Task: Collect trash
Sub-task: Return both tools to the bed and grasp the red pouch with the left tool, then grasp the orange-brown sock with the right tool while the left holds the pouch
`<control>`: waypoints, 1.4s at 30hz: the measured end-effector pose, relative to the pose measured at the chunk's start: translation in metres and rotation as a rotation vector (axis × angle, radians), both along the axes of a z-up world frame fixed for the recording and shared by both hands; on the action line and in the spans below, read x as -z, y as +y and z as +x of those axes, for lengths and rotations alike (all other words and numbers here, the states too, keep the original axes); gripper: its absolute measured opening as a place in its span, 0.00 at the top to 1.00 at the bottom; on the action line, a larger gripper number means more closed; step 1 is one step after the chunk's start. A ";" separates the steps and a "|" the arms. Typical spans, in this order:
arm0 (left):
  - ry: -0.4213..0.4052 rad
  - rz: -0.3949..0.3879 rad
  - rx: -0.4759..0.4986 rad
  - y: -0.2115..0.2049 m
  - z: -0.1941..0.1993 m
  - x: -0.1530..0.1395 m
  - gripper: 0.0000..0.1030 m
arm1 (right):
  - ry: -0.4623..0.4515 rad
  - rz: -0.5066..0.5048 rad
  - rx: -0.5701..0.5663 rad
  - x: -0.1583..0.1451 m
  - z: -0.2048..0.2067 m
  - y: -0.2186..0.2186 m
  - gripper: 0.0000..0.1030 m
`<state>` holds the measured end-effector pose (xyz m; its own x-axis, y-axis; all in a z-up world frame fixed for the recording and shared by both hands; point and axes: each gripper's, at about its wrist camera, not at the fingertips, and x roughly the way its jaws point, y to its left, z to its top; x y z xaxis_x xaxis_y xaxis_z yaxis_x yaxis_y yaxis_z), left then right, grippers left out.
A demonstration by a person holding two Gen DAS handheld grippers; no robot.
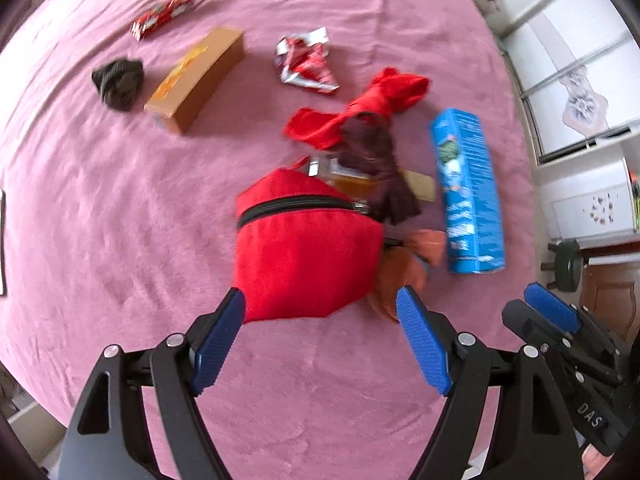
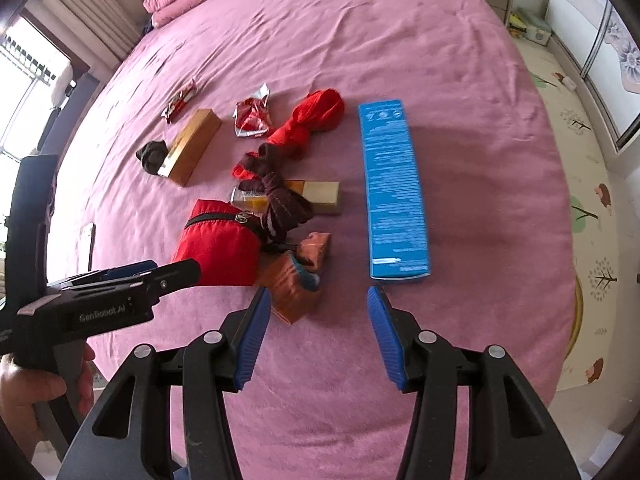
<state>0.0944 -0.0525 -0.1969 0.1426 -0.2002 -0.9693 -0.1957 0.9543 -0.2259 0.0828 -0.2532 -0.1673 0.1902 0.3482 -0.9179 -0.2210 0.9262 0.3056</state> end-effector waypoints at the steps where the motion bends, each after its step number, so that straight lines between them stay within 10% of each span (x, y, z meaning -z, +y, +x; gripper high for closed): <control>1: 0.013 -0.003 -0.009 0.003 0.002 0.005 0.25 | 0.004 -0.002 -0.003 0.002 0.002 0.002 0.52; 13: 0.113 -0.076 -0.045 0.012 0.018 0.061 0.20 | 0.059 -0.012 -0.033 0.031 0.019 0.021 0.49; 21: 0.096 -0.114 -0.051 0.002 0.020 0.058 0.67 | 0.093 -0.010 -0.041 0.045 0.023 0.027 0.45; 36: 0.055 -0.189 -0.083 0.028 0.003 0.029 0.73 | 0.179 -0.014 -0.056 0.081 0.029 0.049 0.41; 42: 0.043 -0.185 -0.071 0.027 0.001 0.024 0.73 | 0.191 0.003 -0.066 0.081 0.027 0.051 0.72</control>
